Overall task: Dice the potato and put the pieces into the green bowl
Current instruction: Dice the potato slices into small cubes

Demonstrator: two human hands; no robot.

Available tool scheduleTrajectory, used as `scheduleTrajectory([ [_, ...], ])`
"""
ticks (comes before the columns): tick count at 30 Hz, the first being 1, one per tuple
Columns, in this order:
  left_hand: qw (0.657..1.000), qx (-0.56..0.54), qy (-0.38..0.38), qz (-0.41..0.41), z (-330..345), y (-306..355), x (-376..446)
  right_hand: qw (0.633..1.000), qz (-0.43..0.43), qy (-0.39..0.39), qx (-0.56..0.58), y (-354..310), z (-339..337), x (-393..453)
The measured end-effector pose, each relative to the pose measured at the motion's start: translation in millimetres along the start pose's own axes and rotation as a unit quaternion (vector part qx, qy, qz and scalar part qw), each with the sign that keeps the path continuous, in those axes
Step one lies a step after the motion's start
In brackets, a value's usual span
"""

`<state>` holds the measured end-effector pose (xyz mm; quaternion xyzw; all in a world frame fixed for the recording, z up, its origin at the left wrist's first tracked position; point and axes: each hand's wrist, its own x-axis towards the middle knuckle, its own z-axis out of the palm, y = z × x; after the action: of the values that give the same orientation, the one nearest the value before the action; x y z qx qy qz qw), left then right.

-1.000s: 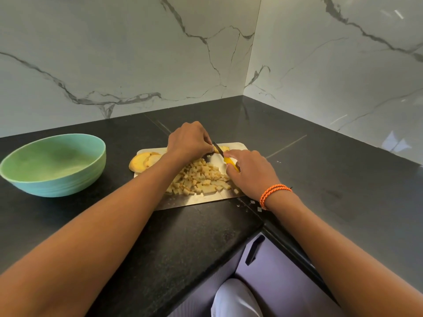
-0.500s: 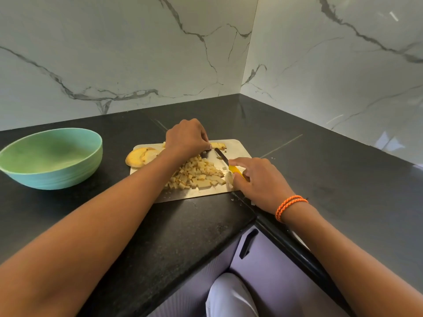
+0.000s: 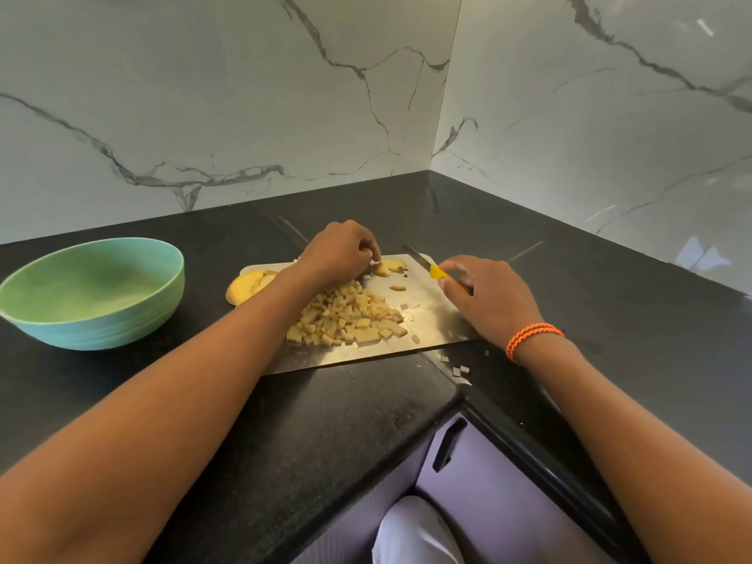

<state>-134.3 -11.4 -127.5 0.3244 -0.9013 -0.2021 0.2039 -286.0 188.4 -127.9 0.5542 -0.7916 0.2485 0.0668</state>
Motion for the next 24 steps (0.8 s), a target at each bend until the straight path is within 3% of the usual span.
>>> scheduleTrajectory([
  [4,0.999,0.003,-0.028,0.018,2.6,1.9,3.2,0.999,-0.012,-0.019,-0.03,4.1,7.0,1.2],
  [8,0.999,0.015,-0.023,0.023,1.9,2.3,4.4,0.989,-0.051,-0.08,0.109,11.3,1.9,-0.9],
  [11,1.0,0.0,-0.009,0.021,0.7,3.1,2.9,0.986,-0.029,-0.053,0.157,17.9,-1.2,-4.4],
  [15,1.0,-0.019,-0.001,0.011,-1.2,7.4,0.0,0.995,0.015,-0.011,0.095,24.8,0.7,-3.7],
  [19,1.0,-0.03,-0.005,0.006,-6.0,10.8,-2.9,0.996,0.028,-0.069,0.048,18.5,-4.9,-7.3],
  [24,0.999,-0.045,-0.002,0.013,-11.9,7.7,-3.3,0.988,0.004,-0.128,0.092,-1.2,-3.1,-11.6],
])
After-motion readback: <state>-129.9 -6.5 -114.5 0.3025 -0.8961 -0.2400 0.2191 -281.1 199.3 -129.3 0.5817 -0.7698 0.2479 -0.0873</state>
